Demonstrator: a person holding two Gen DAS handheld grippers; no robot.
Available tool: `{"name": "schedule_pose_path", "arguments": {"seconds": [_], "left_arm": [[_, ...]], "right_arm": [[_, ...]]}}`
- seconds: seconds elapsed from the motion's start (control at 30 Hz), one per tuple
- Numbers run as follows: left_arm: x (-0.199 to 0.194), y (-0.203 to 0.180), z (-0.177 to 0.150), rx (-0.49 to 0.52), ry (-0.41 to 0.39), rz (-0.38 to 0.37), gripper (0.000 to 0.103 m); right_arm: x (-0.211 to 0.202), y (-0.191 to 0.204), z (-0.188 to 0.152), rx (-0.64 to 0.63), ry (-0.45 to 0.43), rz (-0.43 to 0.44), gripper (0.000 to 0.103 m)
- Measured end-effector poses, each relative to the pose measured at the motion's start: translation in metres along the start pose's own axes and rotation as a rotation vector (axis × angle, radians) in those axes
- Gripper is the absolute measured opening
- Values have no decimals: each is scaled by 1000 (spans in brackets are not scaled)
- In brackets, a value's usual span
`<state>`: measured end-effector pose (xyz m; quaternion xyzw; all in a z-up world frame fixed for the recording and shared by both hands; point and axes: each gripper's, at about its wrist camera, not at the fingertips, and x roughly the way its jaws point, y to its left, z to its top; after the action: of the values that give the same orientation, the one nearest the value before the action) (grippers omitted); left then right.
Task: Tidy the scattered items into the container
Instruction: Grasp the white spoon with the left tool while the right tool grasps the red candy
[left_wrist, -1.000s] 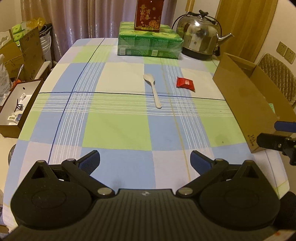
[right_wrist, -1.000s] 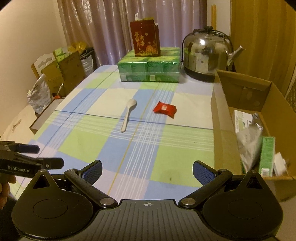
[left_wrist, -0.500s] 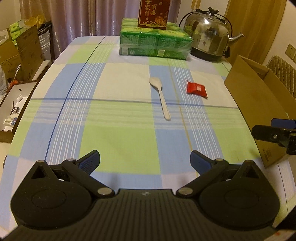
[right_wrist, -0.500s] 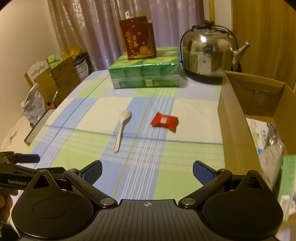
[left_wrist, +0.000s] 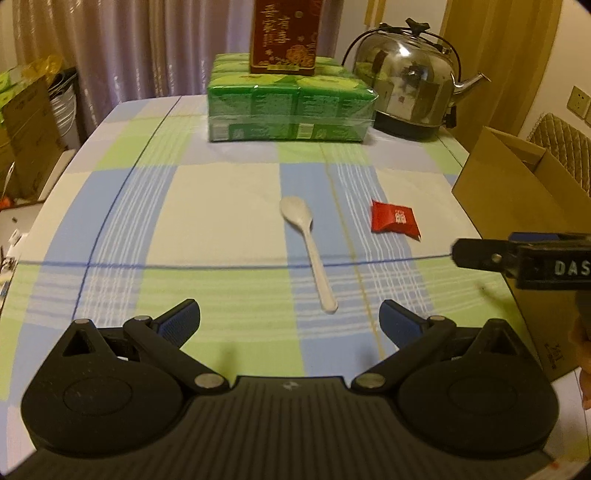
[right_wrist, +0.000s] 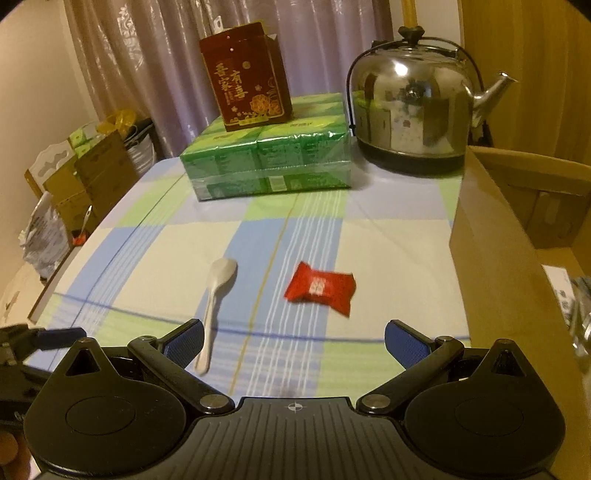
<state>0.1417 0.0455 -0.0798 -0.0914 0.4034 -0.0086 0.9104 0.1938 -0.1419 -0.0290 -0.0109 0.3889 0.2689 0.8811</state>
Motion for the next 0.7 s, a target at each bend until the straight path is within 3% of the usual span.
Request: {"name": "schedule_pose_path", "arguments": {"seconds": [0.37,0.67,0.7], "left_arm": [[51,1,11,29,18,-2,87],[83,-3,27,50,20,-9,62],[86,-3,28,52,22,-11,56]], "right_arm": [[47,-13,10,78,0,-29,101],[66,-23,11,102,7,-49,101],[68,-23,11,102,9,-54,101]]}}
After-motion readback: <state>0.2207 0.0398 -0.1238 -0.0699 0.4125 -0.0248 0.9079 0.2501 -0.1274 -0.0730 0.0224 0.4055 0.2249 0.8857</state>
